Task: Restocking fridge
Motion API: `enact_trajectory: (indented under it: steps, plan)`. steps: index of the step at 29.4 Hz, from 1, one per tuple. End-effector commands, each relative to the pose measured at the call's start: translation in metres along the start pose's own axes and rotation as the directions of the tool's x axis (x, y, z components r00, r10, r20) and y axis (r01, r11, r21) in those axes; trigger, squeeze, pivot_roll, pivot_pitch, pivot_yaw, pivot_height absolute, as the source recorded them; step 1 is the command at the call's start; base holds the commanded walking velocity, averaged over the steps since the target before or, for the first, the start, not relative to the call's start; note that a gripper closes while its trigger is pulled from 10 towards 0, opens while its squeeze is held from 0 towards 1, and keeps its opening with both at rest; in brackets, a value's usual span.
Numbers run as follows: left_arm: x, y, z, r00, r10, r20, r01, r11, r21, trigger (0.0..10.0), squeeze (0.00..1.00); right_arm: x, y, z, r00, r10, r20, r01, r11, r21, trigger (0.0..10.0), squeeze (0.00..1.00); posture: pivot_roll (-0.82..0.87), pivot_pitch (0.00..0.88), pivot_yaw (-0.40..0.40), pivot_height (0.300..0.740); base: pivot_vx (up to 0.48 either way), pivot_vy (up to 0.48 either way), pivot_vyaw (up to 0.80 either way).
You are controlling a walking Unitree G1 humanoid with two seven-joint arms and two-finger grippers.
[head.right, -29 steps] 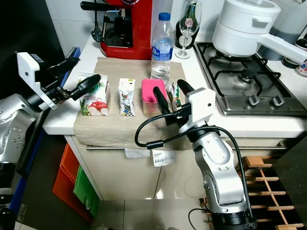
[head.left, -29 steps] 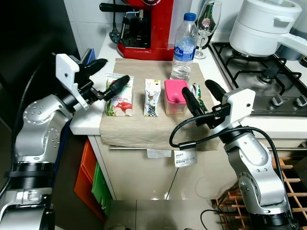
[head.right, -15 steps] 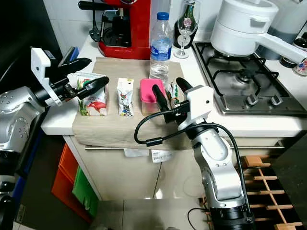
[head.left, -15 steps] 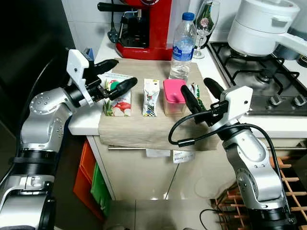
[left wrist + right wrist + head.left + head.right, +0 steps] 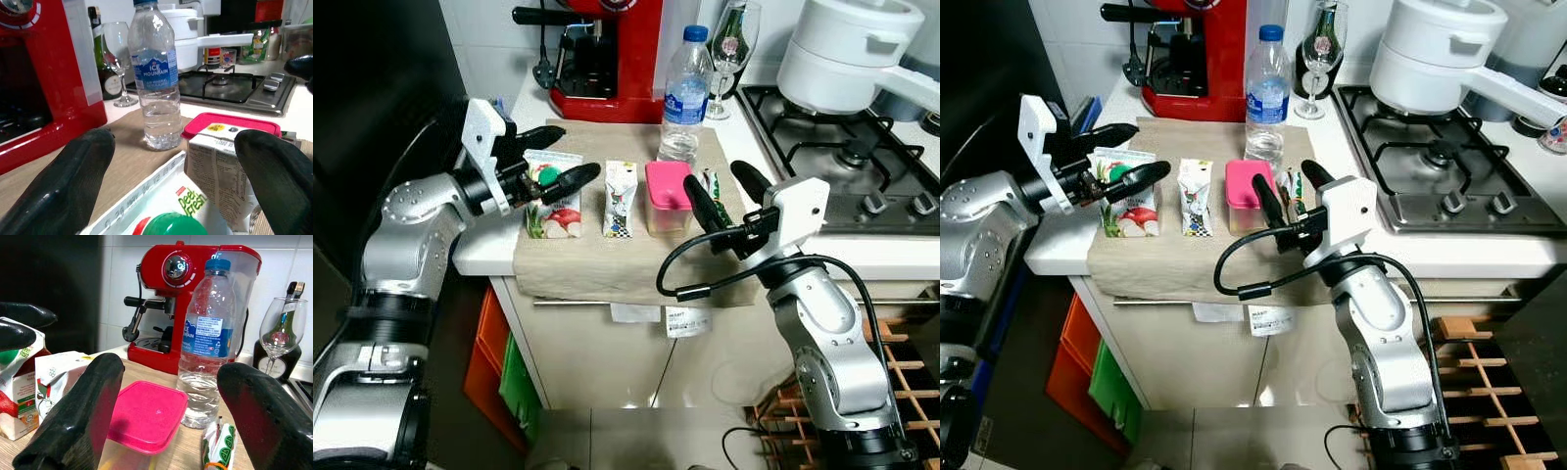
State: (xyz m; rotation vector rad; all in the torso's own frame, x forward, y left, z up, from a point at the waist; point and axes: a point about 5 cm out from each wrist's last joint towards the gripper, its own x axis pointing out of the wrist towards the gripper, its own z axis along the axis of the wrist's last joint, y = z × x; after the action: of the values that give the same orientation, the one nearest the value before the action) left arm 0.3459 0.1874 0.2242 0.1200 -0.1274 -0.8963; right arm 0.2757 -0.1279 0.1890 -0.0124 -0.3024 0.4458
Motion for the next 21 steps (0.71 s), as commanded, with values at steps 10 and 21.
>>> enact_trajectory:
  steps: [10,21]
  plan:
    - [0.002,0.008,-0.019,0.991,0.069,-0.114,-0.075,0.996,-0.044,10.0,0.0,-0.003,0.0,0.004,1.0,-0.008,0.013,0.008,1.0,-0.016,10.0,0.0,-0.1,0.0,0.022,0.74,0.0,0.0,0.0]
    - [0.002,0.018,-0.019,0.984,0.141,-0.11,-0.15,0.985,-0.079,0.0,0.0,0.001,0.002,0.004,1.0,-0.007,0.022,0.007,1.0,-0.009,10.0,0.0,-0.09,0.0,0.024,0.74,0.0,0.0,0.0]
